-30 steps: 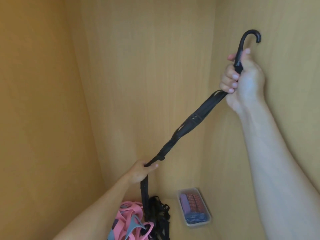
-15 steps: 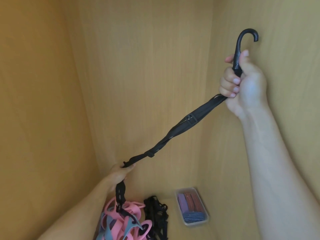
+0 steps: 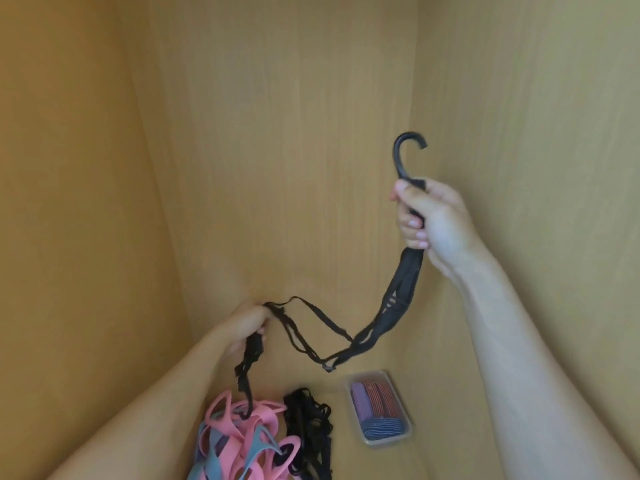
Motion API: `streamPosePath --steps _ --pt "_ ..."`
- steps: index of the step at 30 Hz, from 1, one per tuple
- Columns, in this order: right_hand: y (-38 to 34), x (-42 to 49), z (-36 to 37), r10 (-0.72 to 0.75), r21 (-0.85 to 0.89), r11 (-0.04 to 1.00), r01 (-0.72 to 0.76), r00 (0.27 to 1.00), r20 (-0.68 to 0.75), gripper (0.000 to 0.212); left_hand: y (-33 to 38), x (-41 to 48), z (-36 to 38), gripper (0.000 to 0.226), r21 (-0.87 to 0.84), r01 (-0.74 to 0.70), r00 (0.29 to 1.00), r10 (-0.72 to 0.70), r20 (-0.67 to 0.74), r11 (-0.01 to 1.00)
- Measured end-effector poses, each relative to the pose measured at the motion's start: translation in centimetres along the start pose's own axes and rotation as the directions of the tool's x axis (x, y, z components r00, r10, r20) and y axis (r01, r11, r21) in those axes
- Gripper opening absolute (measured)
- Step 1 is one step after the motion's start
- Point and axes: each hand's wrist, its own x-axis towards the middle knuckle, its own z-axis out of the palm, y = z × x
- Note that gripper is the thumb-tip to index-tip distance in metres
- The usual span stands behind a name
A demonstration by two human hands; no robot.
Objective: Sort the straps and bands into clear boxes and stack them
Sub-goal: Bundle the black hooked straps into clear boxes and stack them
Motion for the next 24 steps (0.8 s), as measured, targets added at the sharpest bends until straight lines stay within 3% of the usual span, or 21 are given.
streamPosePath --steps 4,8,12,18,21,24 --pt "3.2 -0.3 1.9 0.124 -0.144 0.983 -0.116 0.991 0.047 0.021 5.6 -2.0 1.8 0.021 -0.049 -0.114 0.97 0.122 0.212 0.992" --pt "5.8 -0.7 3.2 0.181 -0.391 0.906 -0.165 0.984 0.004 0.019 9.1 -3.6 2.9 0.028 -0.064 -0.282 0.906 0.288 0.312 0.957" --pt "7.9 -1.5 3.7 0.287 -0.531 0.82 -0.214 0.956 0.058 0.053 11.0 -4.8 3.5 0.031 -0.157 -0.368 0.831 0.4 0.387 0.917" --pt "9.4 -2.0 3.4 0.276 -0.328 0.924 -0.197 0.937 0.214 0.029 12.1 -6.0 3.3 0.046 -0.198 -0.405 0.795 0.451 0.406 0.893" --pt "9.6 -1.9 2.6 0.291 -0.311 0.916 -0.254 0.953 0.078 0.023 11.2 -5.6 2.7 0.055 -0.105 -0.395 0.811 0.4 0.427 0.913" --pt "9.3 -1.6 1.5 0.264 -0.229 0.934 -0.273 0.962 -0.07 0.024 9.7 -5.1 2.1 0.049 0.006 -0.364 0.84 0.325 0.435 0.931"
